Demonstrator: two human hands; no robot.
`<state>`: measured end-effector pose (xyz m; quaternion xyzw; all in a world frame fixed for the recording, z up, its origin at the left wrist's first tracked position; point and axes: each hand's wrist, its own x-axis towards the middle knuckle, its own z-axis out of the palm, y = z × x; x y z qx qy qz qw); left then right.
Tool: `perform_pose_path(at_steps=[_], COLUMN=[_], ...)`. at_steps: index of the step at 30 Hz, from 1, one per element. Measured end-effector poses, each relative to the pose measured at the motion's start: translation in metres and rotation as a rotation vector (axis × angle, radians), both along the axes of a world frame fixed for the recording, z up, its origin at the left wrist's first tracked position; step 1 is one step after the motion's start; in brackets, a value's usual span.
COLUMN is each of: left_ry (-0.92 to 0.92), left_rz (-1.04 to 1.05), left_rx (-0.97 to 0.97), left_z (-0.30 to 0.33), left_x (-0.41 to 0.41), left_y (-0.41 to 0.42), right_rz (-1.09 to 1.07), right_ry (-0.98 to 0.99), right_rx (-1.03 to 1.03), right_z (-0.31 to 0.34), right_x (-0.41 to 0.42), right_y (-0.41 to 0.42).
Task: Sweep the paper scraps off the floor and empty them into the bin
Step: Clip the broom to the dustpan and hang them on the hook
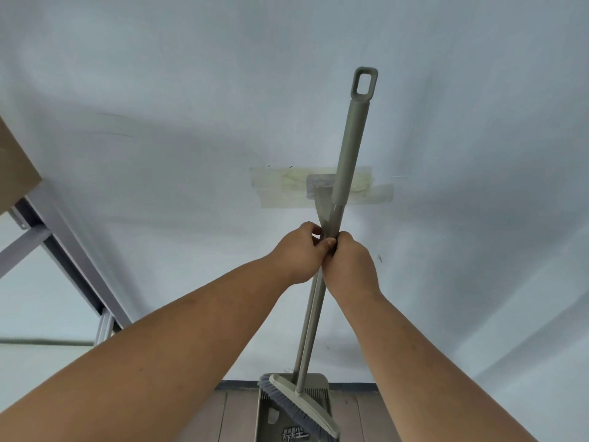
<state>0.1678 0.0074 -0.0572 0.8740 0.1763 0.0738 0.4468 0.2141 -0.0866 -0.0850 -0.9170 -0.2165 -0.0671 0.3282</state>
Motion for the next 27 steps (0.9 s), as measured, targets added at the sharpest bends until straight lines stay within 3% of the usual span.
perform_pose_path(at_steps=[27], left_ry=[0.095], left_rz=[0.015], left_rx=[-0.100], left_z=[-0.032], left_x=[-0.010], left_y=[0.002], right_rz=[0.037], right_ry=[0.178], right_rx=[0.092], right_z=[-0.019], right_x=[-0.007], right_y=[-0.006])
